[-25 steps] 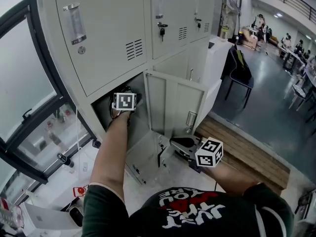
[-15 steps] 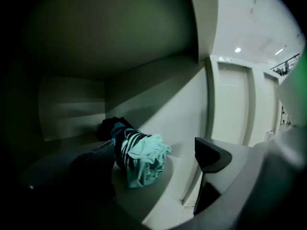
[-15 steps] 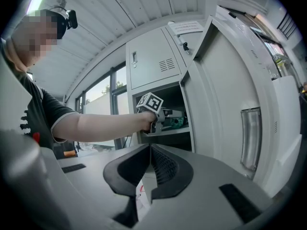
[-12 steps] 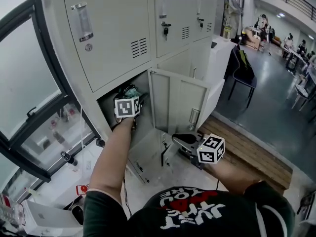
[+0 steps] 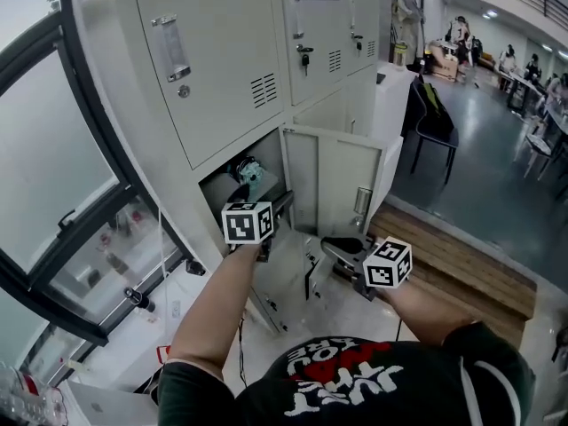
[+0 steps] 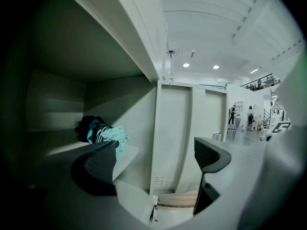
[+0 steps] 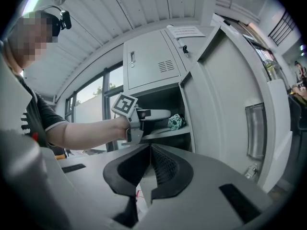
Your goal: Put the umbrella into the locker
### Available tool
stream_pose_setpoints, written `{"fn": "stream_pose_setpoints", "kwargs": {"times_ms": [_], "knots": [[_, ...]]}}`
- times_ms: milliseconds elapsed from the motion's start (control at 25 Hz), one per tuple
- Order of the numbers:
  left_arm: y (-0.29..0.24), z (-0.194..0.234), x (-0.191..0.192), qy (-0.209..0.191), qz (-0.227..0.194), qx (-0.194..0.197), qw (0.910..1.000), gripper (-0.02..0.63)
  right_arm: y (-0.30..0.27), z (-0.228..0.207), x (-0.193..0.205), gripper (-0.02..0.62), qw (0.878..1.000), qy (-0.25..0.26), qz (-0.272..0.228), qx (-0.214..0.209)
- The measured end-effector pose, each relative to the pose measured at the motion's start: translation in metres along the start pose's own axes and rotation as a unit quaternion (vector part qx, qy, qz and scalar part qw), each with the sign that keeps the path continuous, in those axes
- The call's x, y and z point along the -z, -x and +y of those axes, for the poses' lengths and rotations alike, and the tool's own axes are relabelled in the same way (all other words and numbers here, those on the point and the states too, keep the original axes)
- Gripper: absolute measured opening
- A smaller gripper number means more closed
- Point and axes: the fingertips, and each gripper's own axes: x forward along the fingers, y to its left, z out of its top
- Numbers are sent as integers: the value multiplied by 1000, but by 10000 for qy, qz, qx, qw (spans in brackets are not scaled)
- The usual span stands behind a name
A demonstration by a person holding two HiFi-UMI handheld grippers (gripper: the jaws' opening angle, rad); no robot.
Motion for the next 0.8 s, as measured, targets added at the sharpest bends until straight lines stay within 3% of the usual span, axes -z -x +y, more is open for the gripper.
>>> {"fn": "stream_pose_setpoints", "kwargs": {"times_ms": [240, 360, 680, 800], "knots": [[46, -38, 17, 86, -28, 868, 9962, 514, -10, 17, 2, 35, 9992, -21, -70, 405], [75, -50, 28, 200, -34, 1265, 9918, 480, -15, 29, 2, 35, 9983, -10, -83, 573], [159, -41, 47, 399, -251, 1906, 9805, 276, -25, 65, 5, 35, 9942, -11, -126, 1067], [187, -29, 57, 296, -360, 2065, 9773, 216, -26, 77, 8, 35, 9922, -64, -142, 1241]]}}
